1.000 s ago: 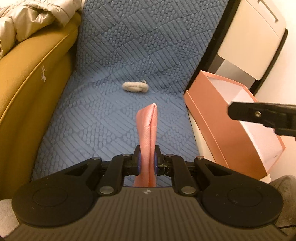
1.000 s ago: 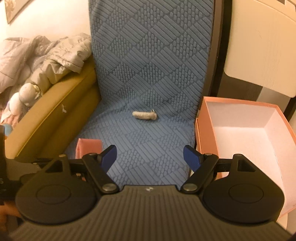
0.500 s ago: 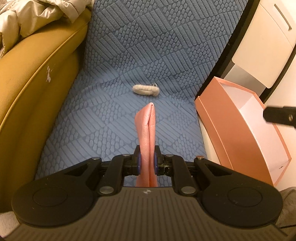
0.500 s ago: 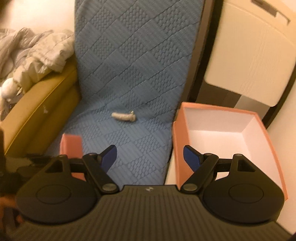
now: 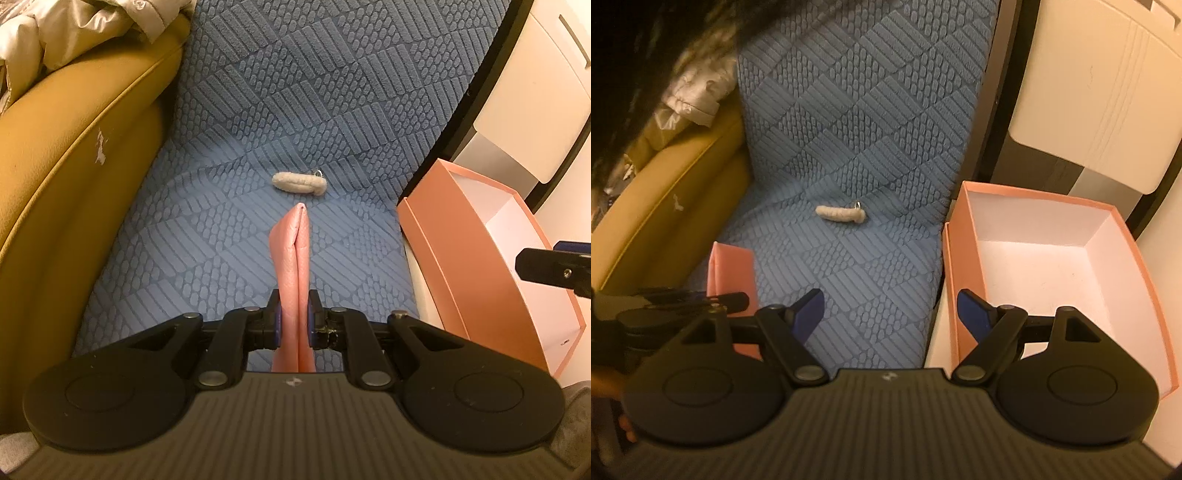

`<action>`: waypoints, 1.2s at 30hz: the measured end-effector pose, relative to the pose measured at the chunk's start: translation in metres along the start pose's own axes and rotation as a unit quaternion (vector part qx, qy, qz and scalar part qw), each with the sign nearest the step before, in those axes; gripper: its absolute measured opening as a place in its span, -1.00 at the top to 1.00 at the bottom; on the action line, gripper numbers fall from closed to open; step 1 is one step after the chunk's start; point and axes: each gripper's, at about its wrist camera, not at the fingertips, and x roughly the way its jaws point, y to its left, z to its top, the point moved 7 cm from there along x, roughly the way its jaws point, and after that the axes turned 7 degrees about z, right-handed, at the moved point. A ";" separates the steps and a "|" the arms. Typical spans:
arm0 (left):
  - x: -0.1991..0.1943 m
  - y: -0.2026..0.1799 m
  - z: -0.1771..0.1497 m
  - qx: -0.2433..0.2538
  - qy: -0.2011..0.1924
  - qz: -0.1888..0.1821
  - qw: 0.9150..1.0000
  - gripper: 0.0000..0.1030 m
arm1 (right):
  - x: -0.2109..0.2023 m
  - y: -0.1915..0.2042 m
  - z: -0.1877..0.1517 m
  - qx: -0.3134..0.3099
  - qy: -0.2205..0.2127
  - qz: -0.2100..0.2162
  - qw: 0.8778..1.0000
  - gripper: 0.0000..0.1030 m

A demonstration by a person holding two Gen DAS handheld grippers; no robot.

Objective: Fold shopping bag
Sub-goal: 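Move the open right gripper toward the white fluffy hair tie on the cushion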

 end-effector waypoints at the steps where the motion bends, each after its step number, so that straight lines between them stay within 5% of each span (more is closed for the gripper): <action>1: 0.001 0.000 0.000 -0.001 0.001 0.000 1.000 0.71 | 0.001 0.001 0.000 0.002 0.000 0.000 1.000 -0.56; 20: 0.024 0.009 0.012 -0.010 -0.008 0.017 1.000 0.71 | 0.051 0.004 0.008 0.011 -0.003 -0.026 1.000 -0.56; 36: 0.050 0.008 0.032 0.002 -0.025 0.038 0.999 0.71 | 0.136 -0.006 0.045 0.109 -0.002 0.040 0.993 -0.56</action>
